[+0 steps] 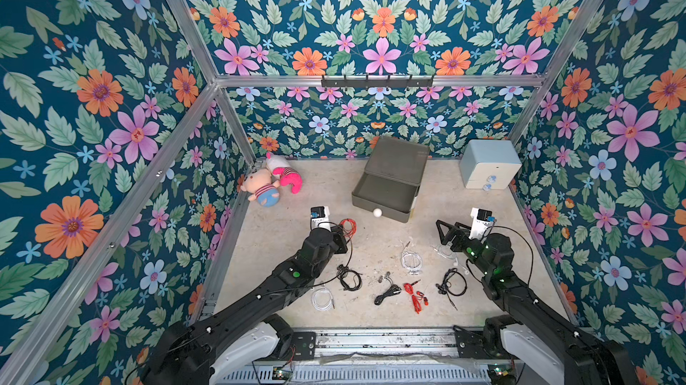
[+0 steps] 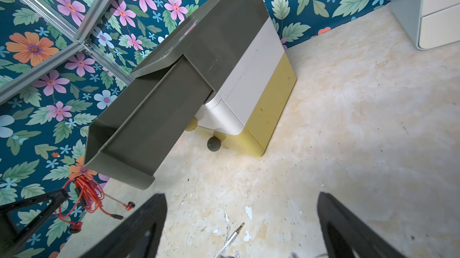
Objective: Place the wired earphones into the drawer by color
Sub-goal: Place the wired earphones in the drawer.
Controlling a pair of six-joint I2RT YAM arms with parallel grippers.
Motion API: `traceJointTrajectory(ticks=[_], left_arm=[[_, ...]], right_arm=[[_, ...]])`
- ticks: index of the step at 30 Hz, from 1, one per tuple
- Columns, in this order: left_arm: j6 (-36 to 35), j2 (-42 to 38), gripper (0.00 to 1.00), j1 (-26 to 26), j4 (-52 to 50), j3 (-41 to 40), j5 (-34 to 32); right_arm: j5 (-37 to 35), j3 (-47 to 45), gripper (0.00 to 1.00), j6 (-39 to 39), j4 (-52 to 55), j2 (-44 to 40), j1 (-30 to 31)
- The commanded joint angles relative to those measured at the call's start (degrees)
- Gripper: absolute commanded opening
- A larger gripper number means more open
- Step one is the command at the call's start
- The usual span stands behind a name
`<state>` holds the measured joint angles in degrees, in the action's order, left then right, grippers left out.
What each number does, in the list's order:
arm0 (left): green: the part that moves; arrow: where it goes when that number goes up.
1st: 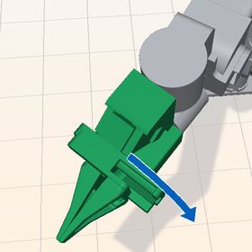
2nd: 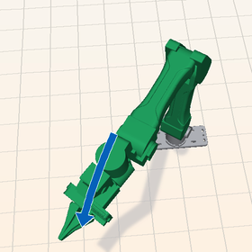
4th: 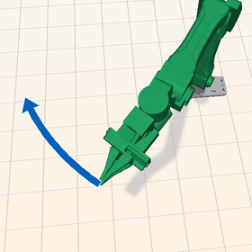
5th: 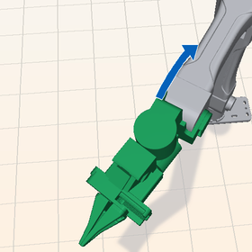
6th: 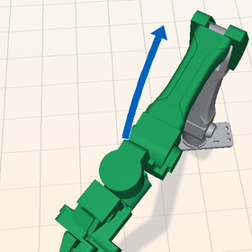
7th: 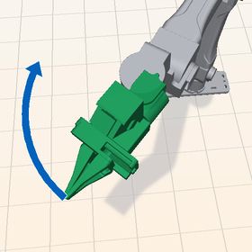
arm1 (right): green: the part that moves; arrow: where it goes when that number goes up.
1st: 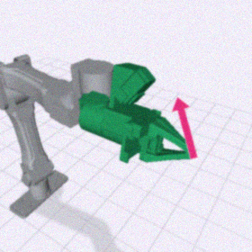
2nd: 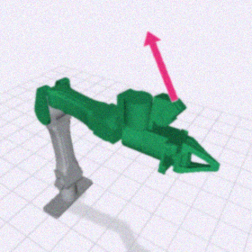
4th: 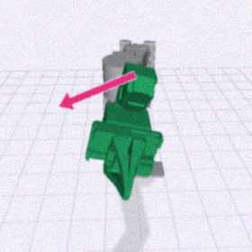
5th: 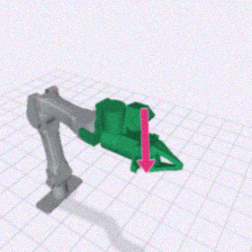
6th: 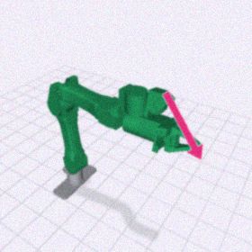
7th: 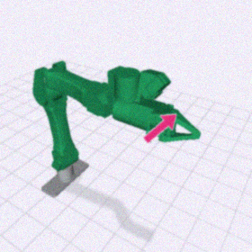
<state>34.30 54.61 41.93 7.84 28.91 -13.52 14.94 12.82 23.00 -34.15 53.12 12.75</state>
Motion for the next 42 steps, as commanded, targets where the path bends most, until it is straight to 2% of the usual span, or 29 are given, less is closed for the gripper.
traceJointTrajectory(ticks=[1, 6, 11, 16, 29, 42], left_arm=[[-1.9, -2.7, 0.0, -0.1, -1.7, 0.3, 0.7], [-2.7, -8.1, 0.0, -0.1, -2.3, 0.2, 1.4], [-3.9, -12.2, 0.0, -0.1, -2.9, 1.2, 2.0], [-4.9, -12.4, 0.0, -0.1, -2.4, 4.2, 3.5], [-7.0, 1.3, 0.0, -0.1, 1.7, 16.8, 8.7], [-11.1, 16.1, 0.0, -0.4, 3.0, 31.1, 9.5]], right_arm=[[-0.5, -0.1, 0.99, -0.2, -2.1, 0.0, 0.1], [-0.7, 1.2, 0.99, -0.3, 2.1, -2.1, 0.0], [-0.9, -1.5, 0.99, 0.4, -0.2, -6.9, 0.1], [-1.6, -2.2, 0.99, 0.6, 0.1, -9.7, 0.1], [-0.1, -2.0, 0.99, 1.6, 0.5, -10.3, 0.1], [-0.1, -2.2, 0.99, 1.9, 0.5, -11.0, 0.1]])
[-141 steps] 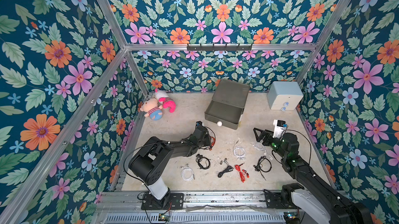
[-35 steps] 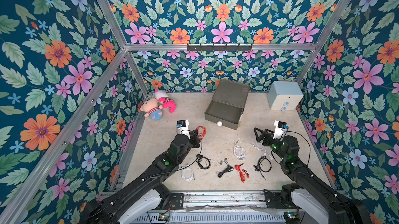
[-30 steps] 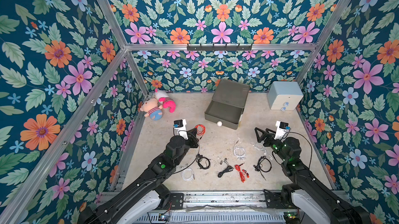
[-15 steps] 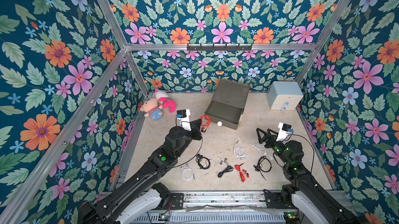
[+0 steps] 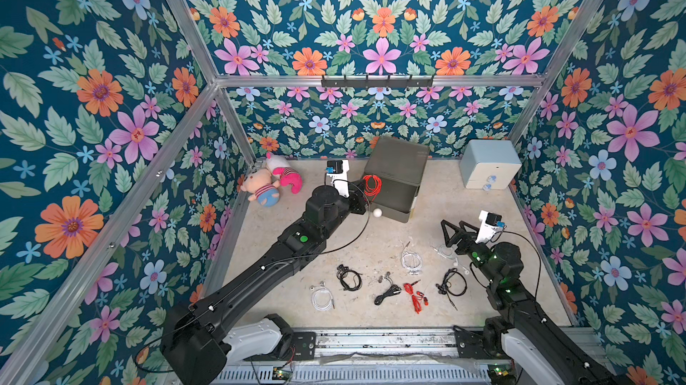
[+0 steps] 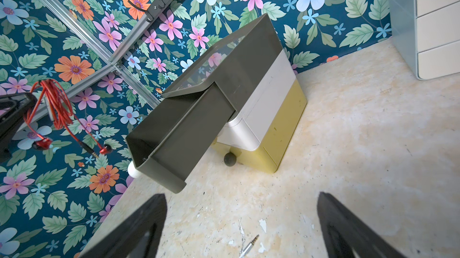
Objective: Place the wired earphones into the drawer by color
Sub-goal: Place the wired earphones in the drawer.
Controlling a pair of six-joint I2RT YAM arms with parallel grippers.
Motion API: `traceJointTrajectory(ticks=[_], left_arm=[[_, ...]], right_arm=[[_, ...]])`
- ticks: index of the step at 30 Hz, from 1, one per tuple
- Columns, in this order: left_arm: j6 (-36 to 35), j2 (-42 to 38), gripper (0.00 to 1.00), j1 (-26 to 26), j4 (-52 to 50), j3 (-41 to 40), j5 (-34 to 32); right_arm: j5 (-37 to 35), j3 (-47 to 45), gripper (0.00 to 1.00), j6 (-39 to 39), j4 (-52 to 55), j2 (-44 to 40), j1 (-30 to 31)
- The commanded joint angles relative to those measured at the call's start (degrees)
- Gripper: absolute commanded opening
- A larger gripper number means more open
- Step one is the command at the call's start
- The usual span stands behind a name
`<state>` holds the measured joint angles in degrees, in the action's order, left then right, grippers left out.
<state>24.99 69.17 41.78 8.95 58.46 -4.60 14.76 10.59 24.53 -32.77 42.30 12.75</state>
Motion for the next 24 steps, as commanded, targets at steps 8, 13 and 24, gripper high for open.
traceJointTrajectory(ticks=[8, 13, 24], left_arm=[[-2.3, 7.9, 0.0, -2.1, 3.0, 5.8, 3.2], [-1.5, 10.7, 0.0, -3.8, 4.3, 6.2, 5.4], [0.0, 13.2, 0.0, -5.7, 5.4, 4.1, 7.8]], right_arm=[[-0.1, -0.1, 0.99, 0.3, -0.8, -0.3, 0.1], [-0.1, -0.1, 0.99, 0.3, -0.8, -0.3, 0.1], [-0.2, 0.0, 0.99, 0.3, -0.8, -0.3, 0.1]])
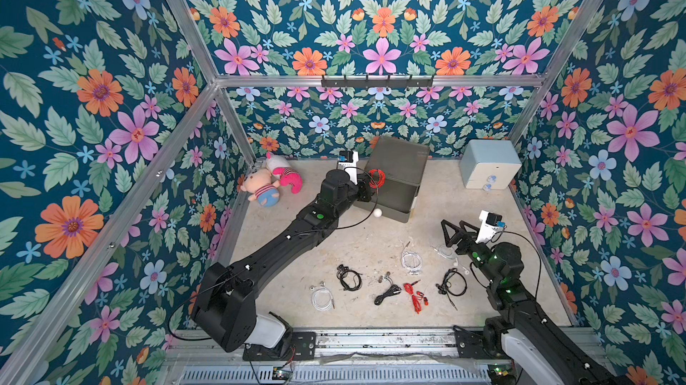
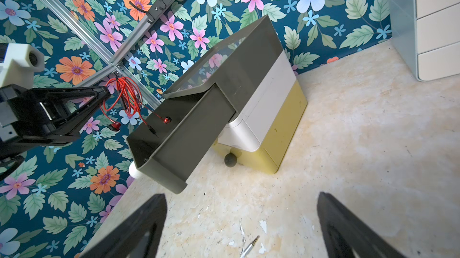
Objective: Place the wired earphones into the drawer by color
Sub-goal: Place the wired earphones in the drawer.
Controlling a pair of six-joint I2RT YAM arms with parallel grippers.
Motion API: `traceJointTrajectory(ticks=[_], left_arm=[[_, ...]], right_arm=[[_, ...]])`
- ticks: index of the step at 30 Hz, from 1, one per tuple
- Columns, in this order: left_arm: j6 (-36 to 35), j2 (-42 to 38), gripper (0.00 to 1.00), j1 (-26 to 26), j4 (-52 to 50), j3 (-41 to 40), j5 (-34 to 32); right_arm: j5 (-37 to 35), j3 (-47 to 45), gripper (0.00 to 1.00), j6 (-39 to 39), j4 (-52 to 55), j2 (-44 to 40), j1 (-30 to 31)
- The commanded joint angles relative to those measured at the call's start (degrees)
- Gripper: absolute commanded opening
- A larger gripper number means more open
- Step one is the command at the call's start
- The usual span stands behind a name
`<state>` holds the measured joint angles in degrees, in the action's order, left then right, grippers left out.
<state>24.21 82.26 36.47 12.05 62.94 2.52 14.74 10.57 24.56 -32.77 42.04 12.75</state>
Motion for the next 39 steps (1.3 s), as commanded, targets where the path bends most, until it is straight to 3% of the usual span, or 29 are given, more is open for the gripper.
traceJointTrajectory(ticks=[1, 16, 19, 34, 39], left_arm=[[0.8, 0.2, 0.0, -0.5, 2.3, -0.6, 0.8], [1.5, 0.2, 0.0, -1.4, 2.5, -3.2, 1.4], [1.5, 0.5, 0.04, -1.7, 2.4, -2.8, 1.9], [1.4, 4.1, 0.02, -2.6, 1.8, 0.7, 4.0], [1.7, 3.9, 0.13, -2.7, 2.2, -0.3, 4.0]], right_arm=[[-0.2, -0.1, 0.99, 0.3, -0.9, 0.0, 0.1], [-0.2, -0.1, 0.99, 0.3, -0.9, 0.3, 0.1], [-0.3, -0.1, 0.99, 0.3, -1.0, 0.3, 0.1], [-0.4, -0.1, 0.99, 0.3, -1.1, 0.5, 0.1], [-0.4, -0.1, 0.99, 0.3, -1.2, 0.6, 0.1]])
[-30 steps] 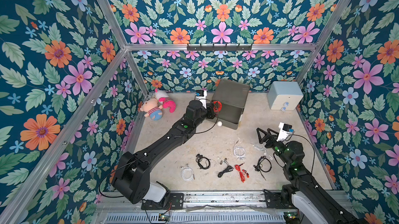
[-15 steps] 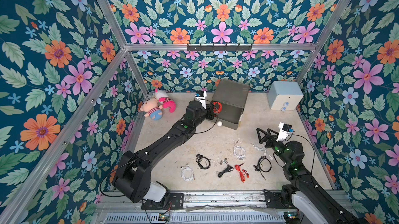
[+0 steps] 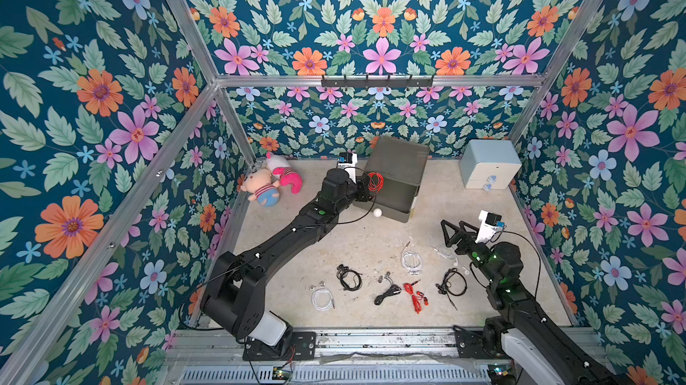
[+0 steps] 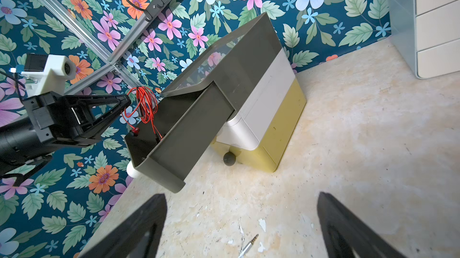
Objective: Place the wired earphones into the drawer by color
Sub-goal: Place the wired earphones in the drawer.
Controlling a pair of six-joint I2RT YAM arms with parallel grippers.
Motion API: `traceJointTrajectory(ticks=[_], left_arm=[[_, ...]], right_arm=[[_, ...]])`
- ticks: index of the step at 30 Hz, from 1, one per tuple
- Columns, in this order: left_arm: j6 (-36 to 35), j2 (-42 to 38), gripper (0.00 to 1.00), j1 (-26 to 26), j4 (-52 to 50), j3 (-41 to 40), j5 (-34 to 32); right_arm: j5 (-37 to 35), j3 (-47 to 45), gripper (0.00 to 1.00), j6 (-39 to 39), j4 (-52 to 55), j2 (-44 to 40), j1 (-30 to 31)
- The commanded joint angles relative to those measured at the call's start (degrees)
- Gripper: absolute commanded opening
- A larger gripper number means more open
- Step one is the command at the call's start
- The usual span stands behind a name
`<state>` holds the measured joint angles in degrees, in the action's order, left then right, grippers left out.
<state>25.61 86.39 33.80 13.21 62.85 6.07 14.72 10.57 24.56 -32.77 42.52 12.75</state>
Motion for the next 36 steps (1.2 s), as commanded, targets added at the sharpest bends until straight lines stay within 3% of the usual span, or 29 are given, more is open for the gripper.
traceJointTrajectory(ticks=[1, 11, 19, 25, 30, 36], left_arm=[[0.3, -0.4, 0.16, -0.1, 1.0, -0.4, 0.4], [0.8, -2.9, 0.58, -0.5, 0.5, -1.3, 0.3], [1.4, -14.2, 0.94, -0.4, 0.4, -10.7, -4.1], [0.4, -25.9, 0.99, -0.5, -1.5, -21.4, -9.4], [-2.8, -33.3, 0.99, -0.5, -1.3, -30.2, -13.0], [-9.1, -34.7, 0.99, -0.4, 3.5, -37.9, -17.3]], right_arm=[[-0.3, -0.2, 0.99, 0.4, -1.2, 0.2, 0.1], [-0.3, 0.0, 0.99, 0.2, -0.9, 0.3, 0.1], [1.6, 2.7, 0.99, 0.2, 4.0, 1.8, 0.1], [3.6, 3.1, 0.99, 1.7, 8.9, 3.1, 1.2], [1.6, 4.7, 0.99, 1.6, 14.9, 3.0, 6.5], [-3.4, 6.6, 0.99, 3.1, 21.5, 3.9, 15.0]])
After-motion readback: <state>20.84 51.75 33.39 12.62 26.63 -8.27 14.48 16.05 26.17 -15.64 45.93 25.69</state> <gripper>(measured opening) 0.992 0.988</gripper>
